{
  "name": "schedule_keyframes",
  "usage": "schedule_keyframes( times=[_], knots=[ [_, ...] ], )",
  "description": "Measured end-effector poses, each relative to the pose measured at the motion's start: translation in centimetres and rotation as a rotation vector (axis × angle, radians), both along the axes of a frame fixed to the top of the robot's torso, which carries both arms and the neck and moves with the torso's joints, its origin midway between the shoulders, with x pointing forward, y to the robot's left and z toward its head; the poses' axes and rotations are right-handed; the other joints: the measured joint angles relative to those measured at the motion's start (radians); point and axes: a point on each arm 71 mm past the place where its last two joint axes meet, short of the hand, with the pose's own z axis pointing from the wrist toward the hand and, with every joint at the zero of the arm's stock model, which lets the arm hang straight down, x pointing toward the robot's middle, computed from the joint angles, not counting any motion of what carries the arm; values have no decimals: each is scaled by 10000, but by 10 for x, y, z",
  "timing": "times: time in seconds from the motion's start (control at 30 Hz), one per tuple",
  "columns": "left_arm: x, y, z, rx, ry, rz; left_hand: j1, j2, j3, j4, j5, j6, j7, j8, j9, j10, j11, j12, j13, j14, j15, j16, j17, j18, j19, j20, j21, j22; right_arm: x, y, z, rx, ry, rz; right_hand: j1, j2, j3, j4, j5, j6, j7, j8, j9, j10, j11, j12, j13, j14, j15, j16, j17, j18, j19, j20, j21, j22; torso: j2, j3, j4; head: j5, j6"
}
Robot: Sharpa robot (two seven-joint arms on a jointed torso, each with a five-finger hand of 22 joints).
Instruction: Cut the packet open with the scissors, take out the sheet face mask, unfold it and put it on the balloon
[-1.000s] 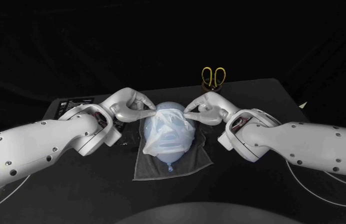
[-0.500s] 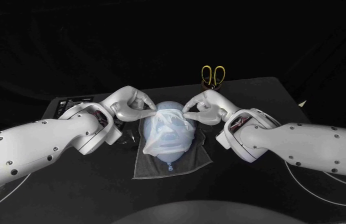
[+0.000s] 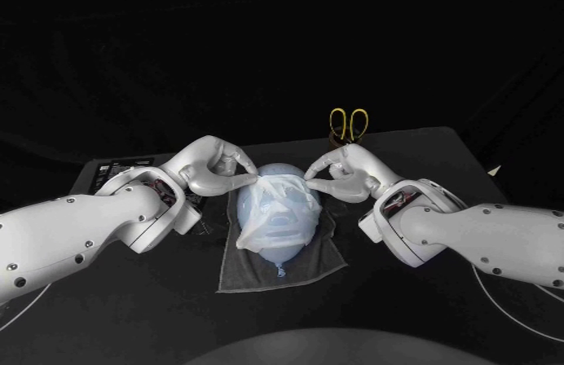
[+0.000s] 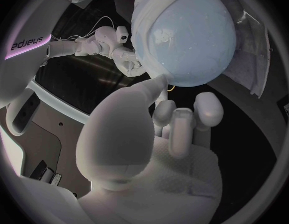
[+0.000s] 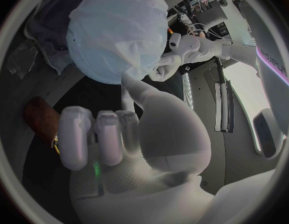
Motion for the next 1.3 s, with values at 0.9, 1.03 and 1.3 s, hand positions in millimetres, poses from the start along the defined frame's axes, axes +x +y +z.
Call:
schedule_keyframes(
  times=[0.9, 1.03, 1.3],
  knots=[
    [-5, -1, 19, -1022, -267, -62, -365, -78, 501, -271, -1, -291, 11, 374, 2, 36, 32, 44, 79, -1, 6, -5, 0, 0, 35, 37, 77, 64, 6, 3, -4, 51, 92, 246, -1029, -612, -1000, 665, 2, -1652, 802, -1263, -495, -31, 615, 18, -5, -18, 486, 0, -8, -11, 17, 383, -498, -6, 9, 5, 2, -63, 104],
    [-5, 0, 19, -1014, -234, -69, -389, -77, 502, -270, -3, -295, 8, 374, 3, 37, 32, 43, 78, -1, 8, -5, 0, 0, 35, 37, 77, 64, 7, 4, -5, 10, 126, 283, -830, -412, -1000, 665, 2, -1494, 735, -1264, -498, -31, 615, 13, -1, -19, 486, 0, -7, -11, 17, 384, -499, -5, 9, 5, 9, -67, 87],
    [-5, 0, 19, -992, -181, -89, -402, -91, 566, -280, -39, -312, -8, 408, 6, 37, 32, 36, 75, 0, 9, -6, 0, 0, 34, 37, 77, 84, 9, 7, -7, -103, 293, 442, -541, 6, -878, 786, 2, -774, 470, -1057, -428, -17, 475, 28, 1, -28, 467, -6, -2, -11, 16, 385, -433, 0, 3, -1, 6, -75, 68]
  ],
)
